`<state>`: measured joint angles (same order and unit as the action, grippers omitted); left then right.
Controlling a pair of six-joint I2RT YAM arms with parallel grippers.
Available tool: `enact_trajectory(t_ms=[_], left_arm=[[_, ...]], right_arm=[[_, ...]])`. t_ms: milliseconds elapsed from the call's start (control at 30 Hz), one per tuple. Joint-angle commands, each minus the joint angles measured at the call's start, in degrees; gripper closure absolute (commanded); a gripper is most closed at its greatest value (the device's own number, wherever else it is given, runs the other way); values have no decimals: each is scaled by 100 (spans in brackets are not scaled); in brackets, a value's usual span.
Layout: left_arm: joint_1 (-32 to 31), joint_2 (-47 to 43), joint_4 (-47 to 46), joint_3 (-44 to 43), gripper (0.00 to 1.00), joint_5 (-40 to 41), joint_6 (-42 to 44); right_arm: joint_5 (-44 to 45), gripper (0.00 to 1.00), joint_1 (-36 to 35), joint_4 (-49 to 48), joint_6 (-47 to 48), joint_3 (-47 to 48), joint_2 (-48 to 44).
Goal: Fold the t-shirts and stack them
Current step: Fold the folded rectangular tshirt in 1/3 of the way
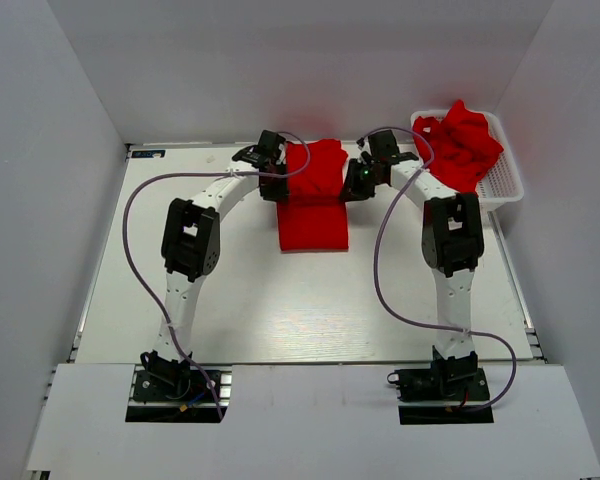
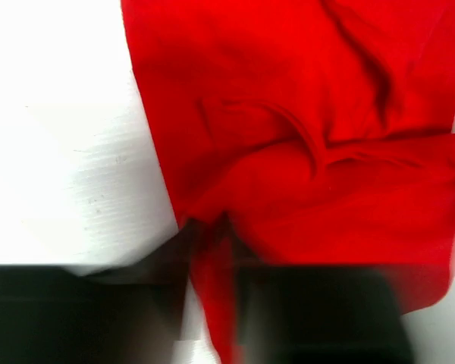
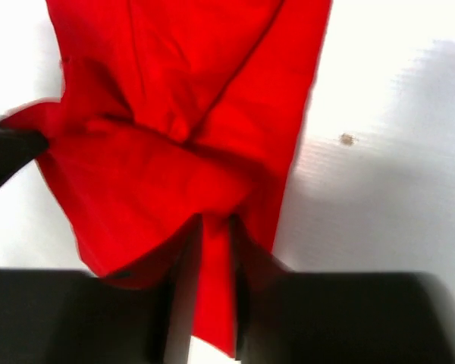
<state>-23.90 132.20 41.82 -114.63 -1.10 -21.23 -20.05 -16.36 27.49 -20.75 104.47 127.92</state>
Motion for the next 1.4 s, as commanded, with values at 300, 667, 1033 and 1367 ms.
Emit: enact_trajectory(t_ms=[300,667,1033,1367], left_arm=[[131,-1098,-174,53,0,225,49],[-97,-2426,-588,2892,0,-427,-74],[-449,-2428,-1053,3790,0,-408,-136],[-502,-1988,-1396,3913,17,-584,-83]], right_arm=[[-482,10,72,-208,414,93,-609],[-262,10,-51,-1113,186,-3300,-2719],[-368,10,-236,-1562,-113,-4083,-2562],[-447,11,-254,-1729,-131,-3899,-1999]])
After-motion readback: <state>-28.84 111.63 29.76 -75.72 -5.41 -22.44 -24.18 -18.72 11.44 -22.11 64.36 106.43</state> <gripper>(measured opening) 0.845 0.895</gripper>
